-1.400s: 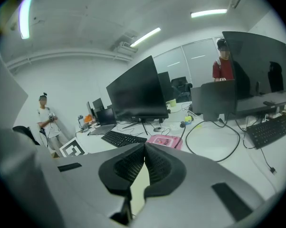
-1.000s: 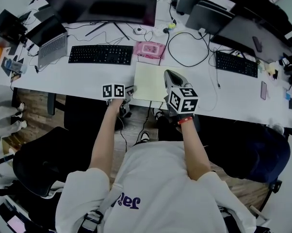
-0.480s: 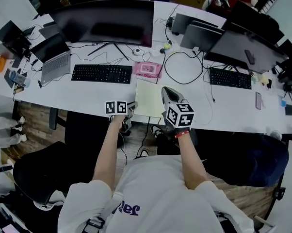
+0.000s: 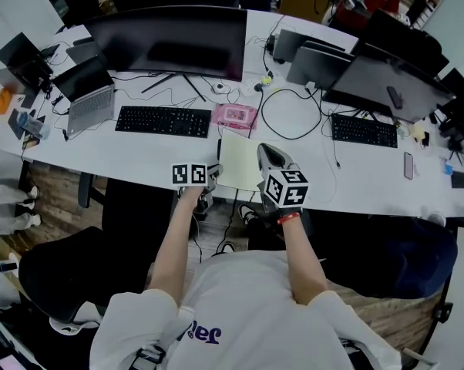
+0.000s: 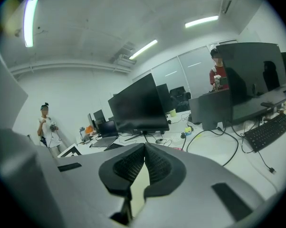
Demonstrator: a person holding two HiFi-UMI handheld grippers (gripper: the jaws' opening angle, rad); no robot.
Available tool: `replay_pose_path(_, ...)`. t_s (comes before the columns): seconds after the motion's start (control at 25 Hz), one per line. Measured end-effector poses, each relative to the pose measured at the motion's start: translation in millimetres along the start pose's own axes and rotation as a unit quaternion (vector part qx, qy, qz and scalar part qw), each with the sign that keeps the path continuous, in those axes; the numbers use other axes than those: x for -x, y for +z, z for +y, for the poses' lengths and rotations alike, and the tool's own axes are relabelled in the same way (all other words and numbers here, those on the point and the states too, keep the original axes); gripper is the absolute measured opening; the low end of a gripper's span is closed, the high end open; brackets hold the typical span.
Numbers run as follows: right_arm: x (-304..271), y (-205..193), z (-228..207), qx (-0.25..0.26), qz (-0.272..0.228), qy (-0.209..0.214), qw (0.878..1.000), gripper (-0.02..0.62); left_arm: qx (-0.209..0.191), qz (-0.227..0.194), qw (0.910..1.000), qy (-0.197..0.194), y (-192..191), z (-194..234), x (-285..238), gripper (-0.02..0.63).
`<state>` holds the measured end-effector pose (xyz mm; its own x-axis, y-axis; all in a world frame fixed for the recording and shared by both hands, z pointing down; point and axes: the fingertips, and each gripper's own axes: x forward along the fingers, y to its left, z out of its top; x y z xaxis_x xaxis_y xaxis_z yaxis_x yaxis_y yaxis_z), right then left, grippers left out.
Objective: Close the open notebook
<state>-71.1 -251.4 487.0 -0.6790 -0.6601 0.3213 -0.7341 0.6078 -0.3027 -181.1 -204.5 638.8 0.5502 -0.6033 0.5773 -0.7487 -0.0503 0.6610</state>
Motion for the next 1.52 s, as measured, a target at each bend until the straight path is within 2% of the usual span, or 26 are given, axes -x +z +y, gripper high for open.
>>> replay_pose_path(0.16,4,4,-3,-0.005,-0.007,-0.002,1.000,0.015,-0.026,0.007,0.9996,0.010,3,-12,-1,0.032)
replay_pose_path(0.48,13,5,-9,-0.016,-0.016,-0.008,1.000,0.015,-0.050,0.008,0.9985,0.021,3,-28,-1,0.032)
replay_pose_path(0.68,18,6,-18,-0.024,-0.021,-0.016,0.999,0.015,-0.030,0.002,0.9994,0.015,2,-42,-3,0.032)
replay_pose_path(1.52,37,5,-44,-0.056,-0.035,-0.037,0.997,0.015,-0.051,0.008,0.9984,0.024,1,-77,-16,0.043)
